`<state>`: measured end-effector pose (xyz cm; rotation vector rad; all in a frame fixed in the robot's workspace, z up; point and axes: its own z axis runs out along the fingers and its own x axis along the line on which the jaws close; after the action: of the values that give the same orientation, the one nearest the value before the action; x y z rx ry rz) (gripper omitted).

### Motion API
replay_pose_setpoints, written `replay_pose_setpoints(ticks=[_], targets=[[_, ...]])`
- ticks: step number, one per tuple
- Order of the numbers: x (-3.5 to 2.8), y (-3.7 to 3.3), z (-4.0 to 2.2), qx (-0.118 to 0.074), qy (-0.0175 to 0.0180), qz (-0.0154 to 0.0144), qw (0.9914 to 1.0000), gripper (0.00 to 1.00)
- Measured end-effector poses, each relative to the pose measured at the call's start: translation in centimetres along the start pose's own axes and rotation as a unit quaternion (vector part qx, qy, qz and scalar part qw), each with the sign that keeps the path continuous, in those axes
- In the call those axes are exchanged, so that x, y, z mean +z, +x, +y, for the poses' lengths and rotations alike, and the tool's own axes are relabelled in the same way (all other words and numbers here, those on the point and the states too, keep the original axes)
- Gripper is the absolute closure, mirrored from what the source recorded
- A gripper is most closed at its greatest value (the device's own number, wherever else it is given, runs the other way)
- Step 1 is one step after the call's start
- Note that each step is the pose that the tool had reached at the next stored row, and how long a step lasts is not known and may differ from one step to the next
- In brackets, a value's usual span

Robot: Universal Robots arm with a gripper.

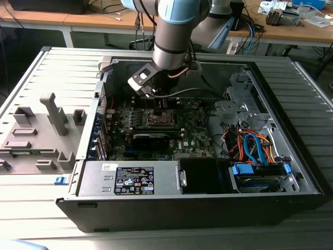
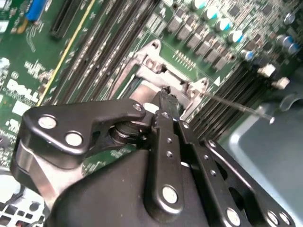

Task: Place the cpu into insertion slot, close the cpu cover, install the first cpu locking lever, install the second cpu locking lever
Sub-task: 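Close the cpu cover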

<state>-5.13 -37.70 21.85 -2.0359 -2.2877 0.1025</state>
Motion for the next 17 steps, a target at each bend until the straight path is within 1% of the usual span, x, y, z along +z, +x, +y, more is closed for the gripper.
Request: replay_pose_setpoints(ticks=[1, 2, 4, 5, 6, 7, 8, 10, 17], targets=[[-0.08, -0.04, 0.29, 0.000, 0.0008, 0.0001, 1.00000, 0.89], [-0.22, -0.10, 0.80, 0.000, 0.0024, 0.0002, 1.00000, 0.89], [-0.38, -0.15, 1.24, 0.000, 0.0037, 0.0005, 0.99999, 0.89], [-0.49, -0.16, 1.36, 0.000, 0.0040, 0.0005, 0.99999, 0.89], [-0.65, -0.16, 1.40, 0.000, 0.0040, 0.0005, 0.99999, 0.89], [-1.03, -0.16, 1.39, 0.000, 0.0041, 0.0005, 0.99999, 0.89], [-1.57, -0.16, 1.34, 0.000, 0.0041, 0.0005, 0.99999, 0.89], [-2.07, -0.15, 1.30, 0.000, 0.0040, 0.0006, 0.99999, 0.89], [-2.15, -0.15, 1.29, 0.000, 0.0040, 0.0010, 0.99999, 0.89]])
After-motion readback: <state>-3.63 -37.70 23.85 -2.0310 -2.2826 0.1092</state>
